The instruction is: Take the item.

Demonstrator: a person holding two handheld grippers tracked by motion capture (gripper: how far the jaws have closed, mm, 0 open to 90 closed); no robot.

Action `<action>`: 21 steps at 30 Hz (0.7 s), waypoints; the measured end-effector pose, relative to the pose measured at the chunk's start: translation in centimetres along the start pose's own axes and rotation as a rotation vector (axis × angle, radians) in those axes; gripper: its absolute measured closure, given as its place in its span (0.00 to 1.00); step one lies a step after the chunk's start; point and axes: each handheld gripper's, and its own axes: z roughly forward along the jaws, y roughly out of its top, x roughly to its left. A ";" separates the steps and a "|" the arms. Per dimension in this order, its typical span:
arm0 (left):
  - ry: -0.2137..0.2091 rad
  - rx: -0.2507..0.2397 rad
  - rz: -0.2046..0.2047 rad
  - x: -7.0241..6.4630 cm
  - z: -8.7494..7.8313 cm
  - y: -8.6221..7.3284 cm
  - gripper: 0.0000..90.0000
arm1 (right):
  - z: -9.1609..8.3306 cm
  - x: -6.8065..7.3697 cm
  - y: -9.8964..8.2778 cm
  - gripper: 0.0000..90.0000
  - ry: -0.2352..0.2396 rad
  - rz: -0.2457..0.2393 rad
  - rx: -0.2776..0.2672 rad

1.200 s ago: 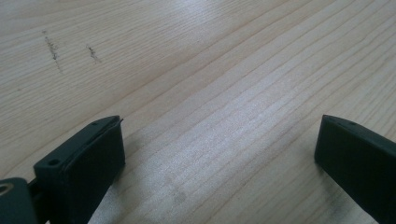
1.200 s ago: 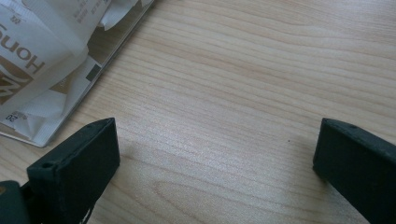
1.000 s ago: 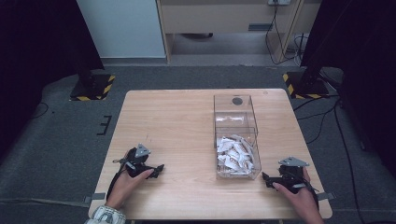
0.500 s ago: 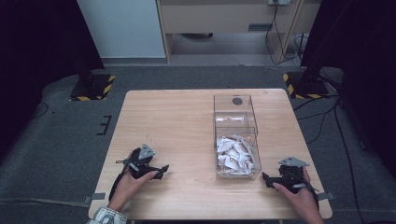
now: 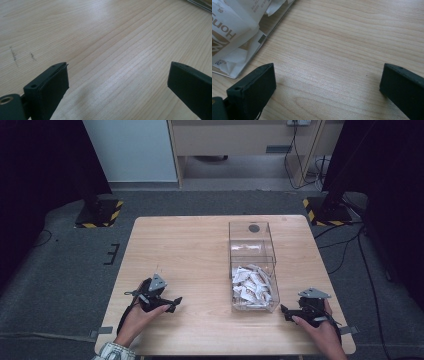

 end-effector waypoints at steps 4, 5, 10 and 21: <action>-0.001 -0.012 -0.002 0.0 -0.3 0.2 0.03 | 0.0 0.0 0.0 0.01 0.000 0.000 0.000; -0.001 -0.012 -0.002 0.0 -0.3 0.2 0.03 | 0.0 0.0 0.0 0.01 0.000 0.000 0.000; -0.018 -0.019 -0.013 0.1 -0.6 0.8 0.04 | 0.0 0.0 0.0 0.01 0.000 0.000 0.000; -0.059 0.010 0.044 0.1 0.0 2.7 0.05 | 0.0 0.0 0.0 0.01 0.000 -0.002 -0.001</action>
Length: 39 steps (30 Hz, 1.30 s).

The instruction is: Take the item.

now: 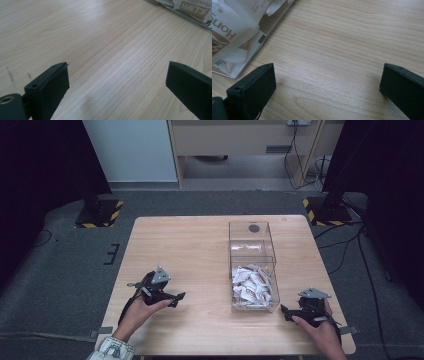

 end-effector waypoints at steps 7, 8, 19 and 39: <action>-0.011 -0.006 0.020 -0.1 0.4 1.1 0.05 | 0.0 0.0 0.0 0.01 0.000 0.000 0.000; -0.009 -0.006 0.023 -0.1 0.5 1.2 0.05 | 0.0 0.0 0.0 0.01 0.000 0.000 0.000; -0.024 -0.014 0.026 -0.6 0.6 3.1 0.07 | 0.0 0.0 0.0 0.01 0.000 0.000 0.000; -0.063 -0.023 0.077 -2.7 1.0 6.9 0.08 | 0.0 0.0 0.0 0.01 0.000 0.001 0.000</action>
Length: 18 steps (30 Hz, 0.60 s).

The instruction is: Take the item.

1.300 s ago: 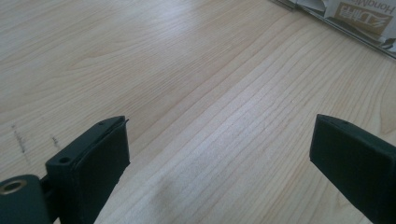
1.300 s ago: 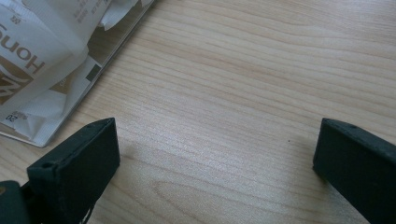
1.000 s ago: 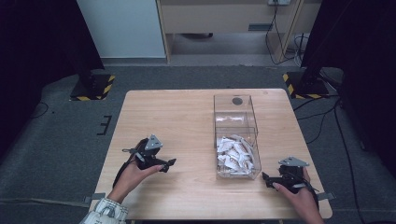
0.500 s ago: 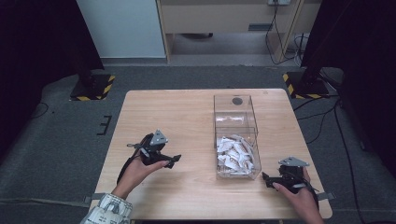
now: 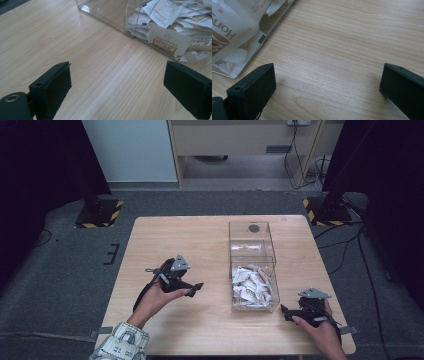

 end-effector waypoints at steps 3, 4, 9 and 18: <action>-0.009 -0.010 0.011 -0.5 0.0 0.9 0.08 | 0.0 0.0 0.0 0.01 0.000 0.000 0.000; -0.012 -0.012 0.012 -0.6 0.0 1.1 0.08 | 0.0 0.0 0.0 0.01 0.000 0.000 0.000; -0.035 -0.007 0.036 -1.3 0.3 2.5 0.08 | 0.0 0.0 0.0 0.01 0.000 -0.001 -0.001; -0.050 -0.002 0.044 -1.7 0.7 4.0 0.08 | 0.0 0.0 0.0 0.01 0.000 0.000 0.000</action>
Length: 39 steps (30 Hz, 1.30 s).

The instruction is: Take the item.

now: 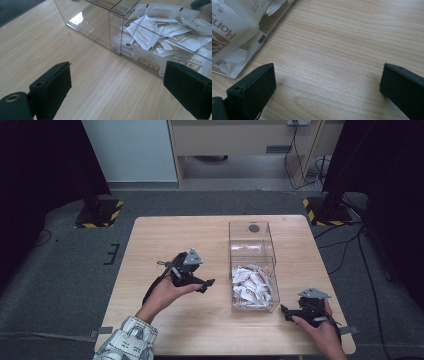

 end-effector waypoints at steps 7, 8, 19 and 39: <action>-0.027 -0.004 0.016 0.1 -0.3 1.6 0.08 | 0.0 0.0 0.0 0.01 0.000 0.000 0.000; -0.027 -0.004 0.016 0.1 -0.3 1.6 0.08 | 0.0 0.0 0.0 0.01 0.000 0.000 0.000; -0.069 -0.030 0.036 -0.3 -0.4 3.9 0.10 | 0.0 0.0 0.0 0.01 0.001 0.000 -0.001; -0.094 -0.055 0.083 -1.7 0.6 6.5 0.12 | 0.0 0.0 0.0 0.01 0.001 0.000 0.000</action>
